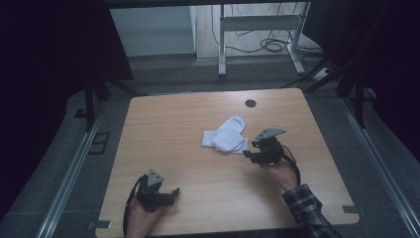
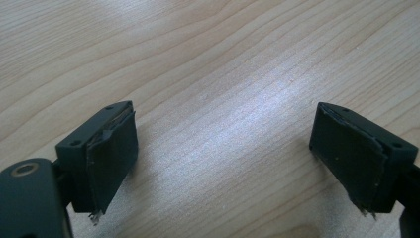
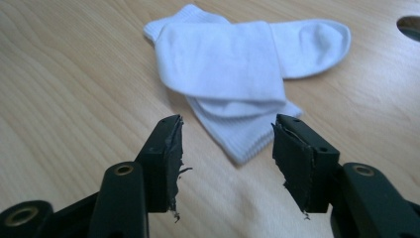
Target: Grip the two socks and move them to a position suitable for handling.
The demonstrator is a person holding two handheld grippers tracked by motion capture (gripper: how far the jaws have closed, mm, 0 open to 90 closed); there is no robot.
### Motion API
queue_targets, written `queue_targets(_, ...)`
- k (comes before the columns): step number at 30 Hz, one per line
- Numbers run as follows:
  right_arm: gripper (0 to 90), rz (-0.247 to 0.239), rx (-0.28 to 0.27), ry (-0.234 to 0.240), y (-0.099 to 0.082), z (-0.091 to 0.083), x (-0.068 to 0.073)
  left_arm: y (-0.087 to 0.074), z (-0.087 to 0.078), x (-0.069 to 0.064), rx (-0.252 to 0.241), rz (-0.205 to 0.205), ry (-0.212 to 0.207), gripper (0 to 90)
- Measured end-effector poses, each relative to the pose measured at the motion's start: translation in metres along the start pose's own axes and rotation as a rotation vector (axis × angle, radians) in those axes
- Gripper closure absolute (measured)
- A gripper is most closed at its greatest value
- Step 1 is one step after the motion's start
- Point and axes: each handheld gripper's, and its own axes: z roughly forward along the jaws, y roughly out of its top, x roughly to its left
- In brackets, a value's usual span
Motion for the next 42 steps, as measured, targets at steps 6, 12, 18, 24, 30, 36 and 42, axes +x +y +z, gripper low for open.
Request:
queue_targets(6, 55.3, -0.013, 0.015, 0.018, 0.015, 0.017, 0.001, 0.0, 0.0, 0.0, -0.002, 0.0, 0.0, 11.3)
queue_targets(12, 55.7, -0.03, 0.043, 0.015, 0.023, 0.033, 0.003, 0.0, 0.0, 0.0, -0.002, 0.0, 0.0, 11.3)
queue_targets(18, 53.1, -0.043, 0.06, 0.004, 0.027, 0.054, 0.001, 0.0, 0.0, 0.0, -0.002, 0.0, 0.0, 11.3)
queue_targets(24, 54.0, -0.058, 0.109, -0.019, 0.022, 0.069, -0.001, 0.0, 0.0, 0.0, -0.002, 0.0, 0.0, 11.3)
queue_targets(30, 83.5, -0.041, 0.121, -0.013, 0.016, 0.073, -0.002, 0.0, 0.0, 0.0, -0.001, 0.0, 0.0, 11.3)
queue_targets(36, 86.0, -0.043, 0.121, -0.019, 0.02, 0.068, -0.001, 0.0, 0.0, 0.0, -0.001, 0.0, 0.0, 11.3)
queue_targets(42, 85.9, -0.042, 0.09, -0.009, 0.029, 0.058, 0.002, 0.0, 0.0, 0.0, -0.002, 0.0, 0.0, 11.2)
